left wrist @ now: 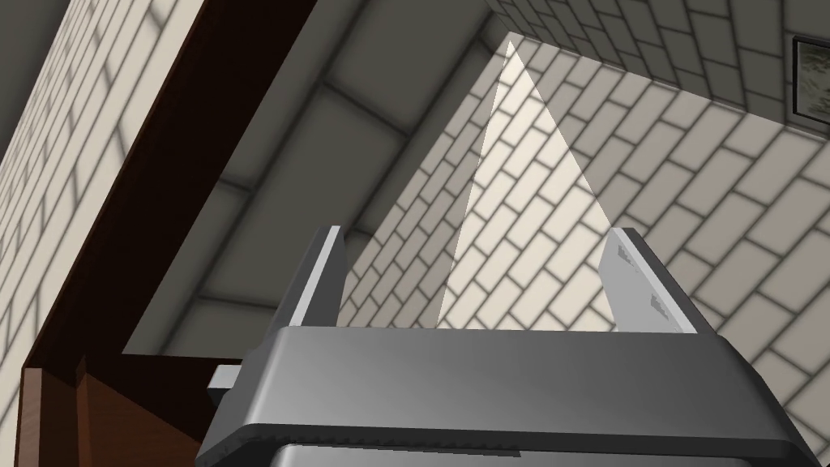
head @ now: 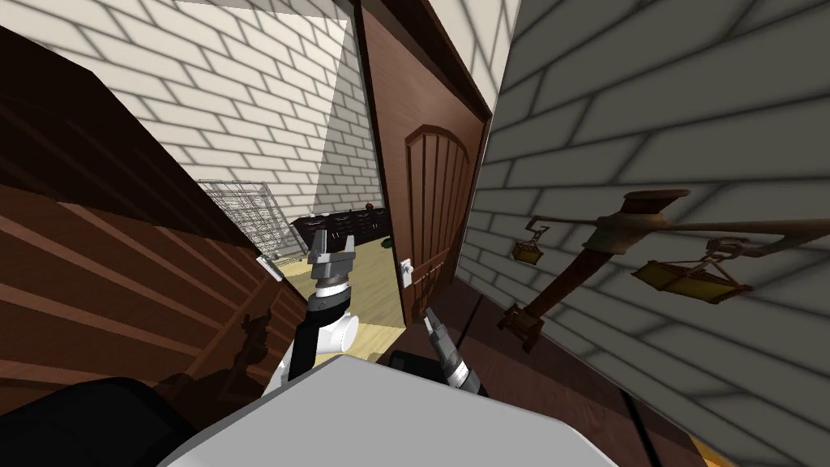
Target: Push the door open
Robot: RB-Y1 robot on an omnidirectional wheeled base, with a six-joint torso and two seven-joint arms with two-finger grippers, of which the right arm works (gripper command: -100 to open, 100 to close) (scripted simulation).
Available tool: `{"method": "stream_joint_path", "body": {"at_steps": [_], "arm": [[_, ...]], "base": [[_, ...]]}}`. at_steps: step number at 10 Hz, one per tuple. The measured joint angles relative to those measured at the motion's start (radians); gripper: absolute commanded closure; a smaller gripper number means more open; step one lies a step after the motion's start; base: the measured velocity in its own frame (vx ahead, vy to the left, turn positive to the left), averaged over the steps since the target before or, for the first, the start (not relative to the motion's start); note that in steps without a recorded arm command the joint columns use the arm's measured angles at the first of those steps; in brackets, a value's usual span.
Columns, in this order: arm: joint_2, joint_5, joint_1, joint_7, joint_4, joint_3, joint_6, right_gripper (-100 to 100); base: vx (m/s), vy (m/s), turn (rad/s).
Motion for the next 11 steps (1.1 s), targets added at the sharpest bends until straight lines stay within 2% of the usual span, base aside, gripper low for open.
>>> {"method": "stream_joint_path", "body": {"at_steps": [2,6,11], "arm": [[-0.007,0.025,0.017,-0.012,-0.001,0.034,0.009,-100],[-0.023,0.06,0.019,-0.042,0.031,0.075,0.011,-100],[-0.034,0.091,0.005,-0.064,0.031,0.091,0.02,-100]], "base": [[0.202,-0.06,0.059],[0.189,-0.053,0.038],[0.144,-0.052,0.024]]}}
